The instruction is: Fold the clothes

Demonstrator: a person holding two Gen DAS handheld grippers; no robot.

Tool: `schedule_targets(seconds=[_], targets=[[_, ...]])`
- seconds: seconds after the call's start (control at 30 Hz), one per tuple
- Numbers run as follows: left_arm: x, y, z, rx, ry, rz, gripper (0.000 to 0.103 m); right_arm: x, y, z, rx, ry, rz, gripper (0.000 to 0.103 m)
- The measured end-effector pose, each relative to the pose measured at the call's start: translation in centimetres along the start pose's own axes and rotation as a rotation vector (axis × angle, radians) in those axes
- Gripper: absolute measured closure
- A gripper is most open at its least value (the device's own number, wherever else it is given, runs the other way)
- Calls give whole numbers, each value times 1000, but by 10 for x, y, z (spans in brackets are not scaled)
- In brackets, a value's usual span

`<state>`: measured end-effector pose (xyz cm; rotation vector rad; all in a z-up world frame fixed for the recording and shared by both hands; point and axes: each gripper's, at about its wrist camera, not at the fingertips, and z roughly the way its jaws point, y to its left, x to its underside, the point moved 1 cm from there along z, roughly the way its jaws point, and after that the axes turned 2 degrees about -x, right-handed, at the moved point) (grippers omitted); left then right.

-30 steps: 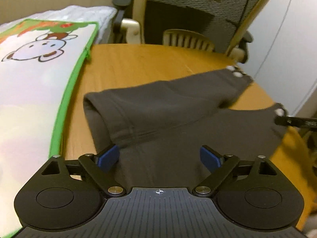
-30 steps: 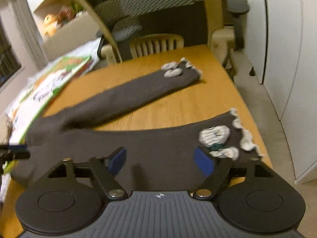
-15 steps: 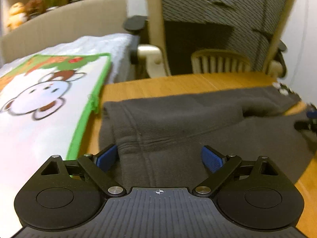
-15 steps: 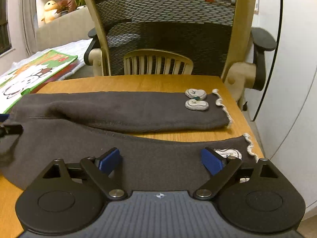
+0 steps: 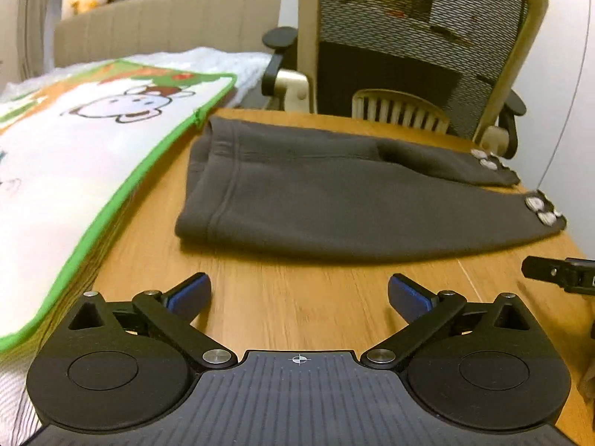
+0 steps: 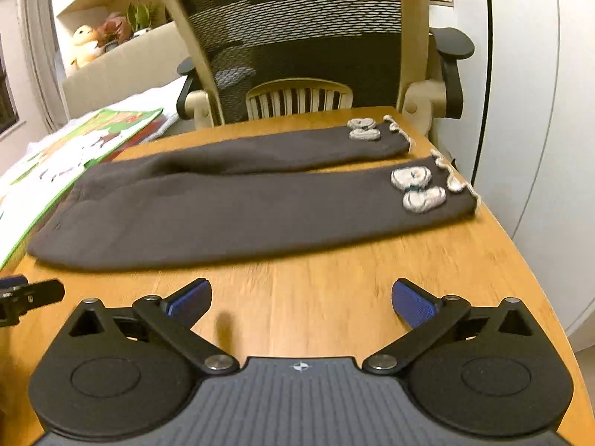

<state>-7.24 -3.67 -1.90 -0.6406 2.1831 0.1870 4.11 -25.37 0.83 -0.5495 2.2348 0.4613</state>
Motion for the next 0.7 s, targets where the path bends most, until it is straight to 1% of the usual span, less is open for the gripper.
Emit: schedule_targets(seconds=[0.2,0.33,0.47,0.7], targets=[[15,-2,-16,-22,0,3,0,10,-4,-11,75,15,-10,0],[17,-5,-14,-65,10,32,0,14,-2,-15,97,43,-74,0],[18,-9,-12,-110,21,62,0,15,-1,-19,85,44,-80,0],[19,-11,-12,-114,18,60,0,15,1,-23,90,46,-81,0]])
